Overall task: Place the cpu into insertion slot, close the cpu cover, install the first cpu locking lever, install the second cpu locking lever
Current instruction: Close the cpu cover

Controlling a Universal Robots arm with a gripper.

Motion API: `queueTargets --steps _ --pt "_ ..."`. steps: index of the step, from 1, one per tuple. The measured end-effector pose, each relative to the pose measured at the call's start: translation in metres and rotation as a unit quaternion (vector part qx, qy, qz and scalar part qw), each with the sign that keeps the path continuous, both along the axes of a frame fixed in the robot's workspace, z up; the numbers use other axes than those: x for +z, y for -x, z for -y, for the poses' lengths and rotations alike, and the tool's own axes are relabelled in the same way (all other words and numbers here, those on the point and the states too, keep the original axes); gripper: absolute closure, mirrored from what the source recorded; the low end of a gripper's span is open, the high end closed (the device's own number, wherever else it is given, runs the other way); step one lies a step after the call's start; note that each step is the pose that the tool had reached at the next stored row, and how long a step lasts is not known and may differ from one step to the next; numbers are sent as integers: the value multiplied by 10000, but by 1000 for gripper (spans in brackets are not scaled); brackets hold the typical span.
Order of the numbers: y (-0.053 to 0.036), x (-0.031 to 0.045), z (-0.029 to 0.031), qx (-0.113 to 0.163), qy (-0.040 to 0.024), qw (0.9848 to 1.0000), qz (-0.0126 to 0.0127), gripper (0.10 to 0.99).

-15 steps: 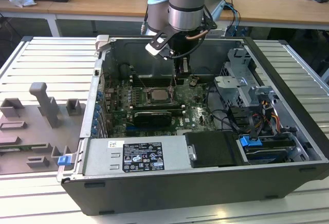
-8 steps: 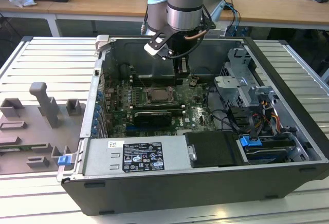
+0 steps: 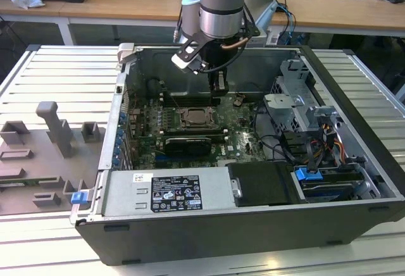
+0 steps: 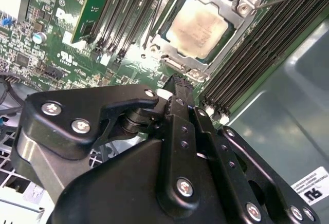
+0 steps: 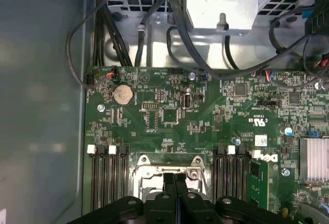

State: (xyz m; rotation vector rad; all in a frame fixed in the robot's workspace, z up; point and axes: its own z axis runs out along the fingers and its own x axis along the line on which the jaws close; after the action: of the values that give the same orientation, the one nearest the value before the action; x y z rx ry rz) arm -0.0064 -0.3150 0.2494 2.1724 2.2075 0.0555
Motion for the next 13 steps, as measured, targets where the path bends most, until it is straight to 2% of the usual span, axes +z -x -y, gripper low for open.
queueTargets --steps 3,5,13 --pt "50 -5 0 0 0 10000 0 980" --pt "114 -15 0 0 -1 10000 0 980" --pt "279 -84 0 54 -2 10000 0 980"
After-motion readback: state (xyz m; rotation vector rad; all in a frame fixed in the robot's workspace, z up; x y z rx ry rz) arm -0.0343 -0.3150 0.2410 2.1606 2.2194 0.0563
